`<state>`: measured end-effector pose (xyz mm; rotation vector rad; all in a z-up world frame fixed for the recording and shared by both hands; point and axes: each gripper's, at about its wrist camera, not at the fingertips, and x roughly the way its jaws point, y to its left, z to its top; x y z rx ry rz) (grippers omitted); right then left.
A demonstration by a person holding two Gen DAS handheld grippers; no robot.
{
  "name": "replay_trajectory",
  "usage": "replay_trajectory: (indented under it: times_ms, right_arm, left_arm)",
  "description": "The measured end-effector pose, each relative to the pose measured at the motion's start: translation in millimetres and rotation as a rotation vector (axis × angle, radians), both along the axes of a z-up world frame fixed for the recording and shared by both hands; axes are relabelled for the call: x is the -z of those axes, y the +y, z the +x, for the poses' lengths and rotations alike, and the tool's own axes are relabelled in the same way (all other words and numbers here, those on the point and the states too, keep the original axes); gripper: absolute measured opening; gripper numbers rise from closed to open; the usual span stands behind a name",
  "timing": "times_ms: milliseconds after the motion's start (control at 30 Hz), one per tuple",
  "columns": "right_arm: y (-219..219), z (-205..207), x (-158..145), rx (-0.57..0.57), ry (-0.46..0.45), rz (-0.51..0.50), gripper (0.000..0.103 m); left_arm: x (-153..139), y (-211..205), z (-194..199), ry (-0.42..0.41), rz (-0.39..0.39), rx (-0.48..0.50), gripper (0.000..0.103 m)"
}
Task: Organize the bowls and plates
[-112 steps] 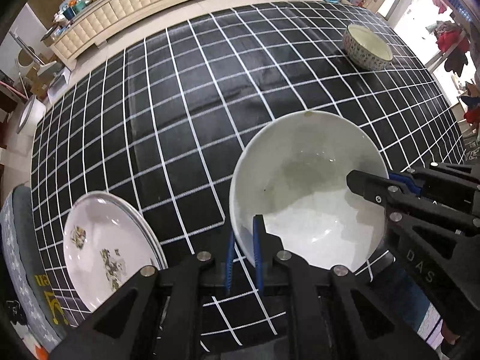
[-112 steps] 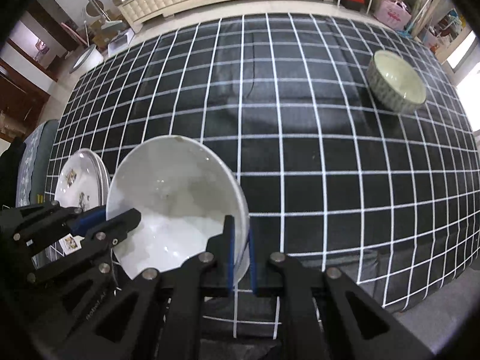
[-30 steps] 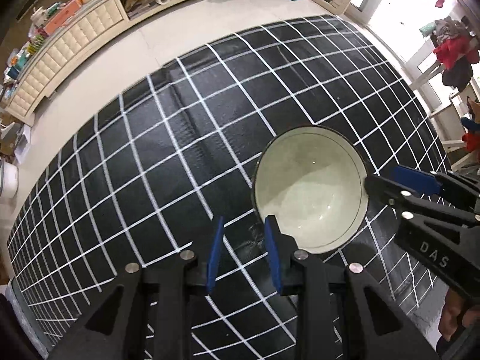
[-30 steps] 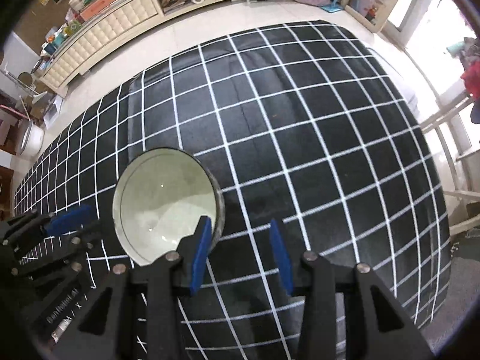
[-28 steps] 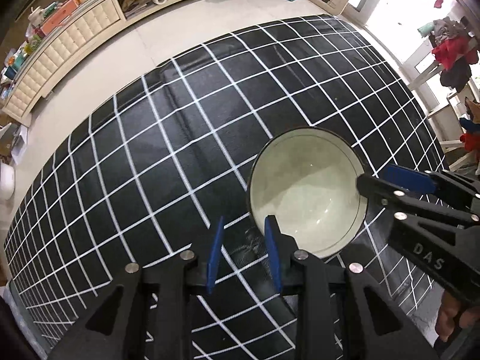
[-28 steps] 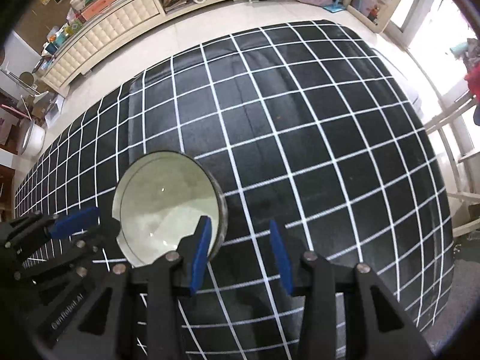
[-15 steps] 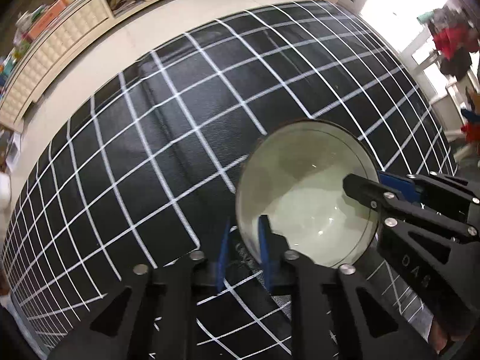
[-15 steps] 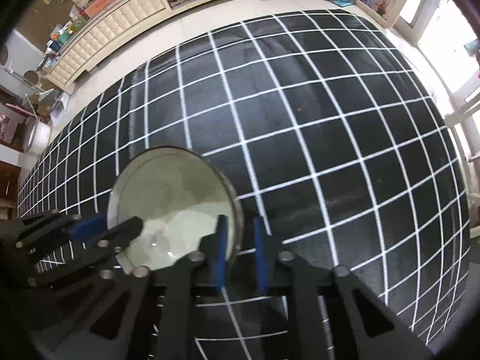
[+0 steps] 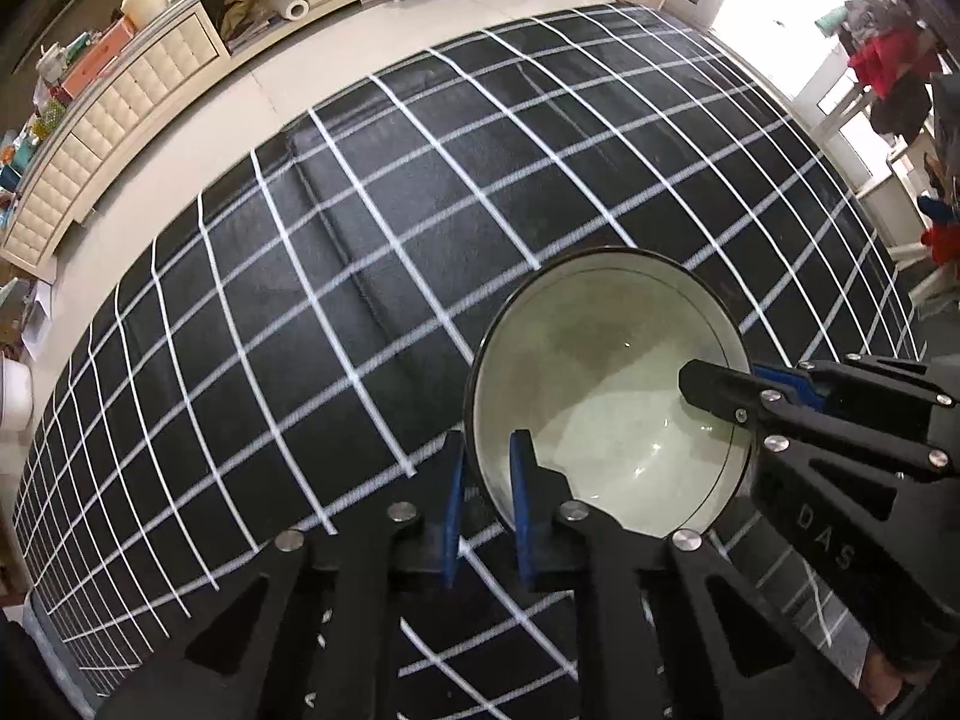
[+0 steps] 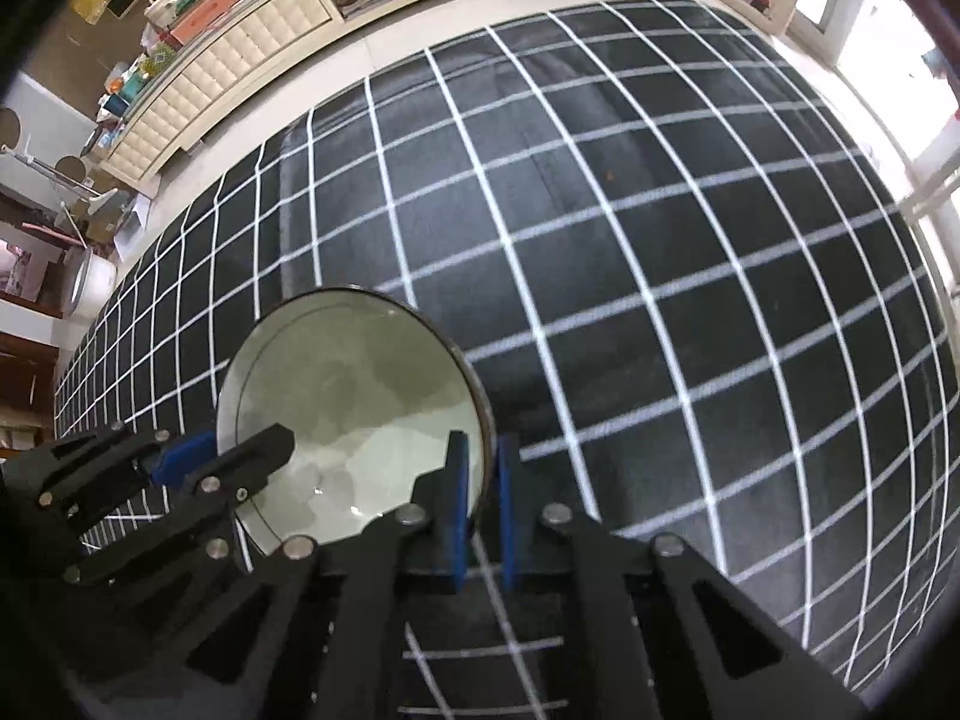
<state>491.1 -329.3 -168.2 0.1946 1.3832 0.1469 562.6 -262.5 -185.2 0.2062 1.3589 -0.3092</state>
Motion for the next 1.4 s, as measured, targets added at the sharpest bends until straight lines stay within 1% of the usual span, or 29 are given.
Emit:
replay_trajectory:
  times_ms: [67,167,367,500,567,733,767,933,1033,1167,1300,1400]
  right_arm:
    - [3.1,-9.1,-3.5,-0.005,-0.001,0.0,0.011]
    - [3.8,-18.5,-10.6,-0.01,-0.002,0.009,0.011]
    - [13.0,-53.4,-40.8,-0.017,-0.032,0.003,0.011]
    - [20.3,-74.1,-64.6,-0.025,-0.061,0.006,0.011]
    - [26.9,-84.2,-74.7,-0.038,-0.075,0.003,0.011]
    - [56.7,-109.3,-89.1,-0.07,-0.097,0.002,0.011]
    - [57.0,-114.6,-90.6,-0.075,-0.099,0.006,0.011]
    - [84.9,-132.3,-88.6,-0.12,-0.096,0.024,0.011]
    - [104.1,-141.0,-86.5,-0.146,-0.095,0.034,0.011]
    - [135.2,-155.6,-80.3,-0.188,-0.083,0.038,0.011]
    - [159.5,-164.9,-66.1,-0.228,-0.08,0.047,0.011]
    - [174.6,-171.8,-54.0,-0.238,-0.059,0.055,0.011]
  left_arm:
    - [-0.9,4.4,-12.1,0.007,0.006,0.0,0.013]
    - [-9.5,8.7,-30.9,-0.009,0.014,0.008,0.013]
    - [-36.2,17.7,-71.4,-0.031,0.026,0.015,0.013]
    - [-62.4,30.9,-93.5,-0.052,0.016,0.005,0.013]
    - [-74.0,38.3,-106.8,-0.074,0.024,0.009,0.013]
    - [-88.8,64.2,-140.1,-0.085,0.025,-0.025,0.013]
    - [-90.9,71.0,-147.5,-0.086,0.025,-0.033,0.013]
    - [-99.9,110.0,-186.7,-0.087,0.013,-0.085,0.013]
    - [-101.7,130.8,-203.1,-0.09,0.011,-0.115,0.013]
    - [-95.5,157.4,-226.6,-0.082,0.033,-0.149,0.013]
    - [-84.3,186.3,-245.6,-0.058,0.024,-0.196,0.013]
    - [-76.2,197.0,-254.5,-0.052,0.039,-0.208,0.013]
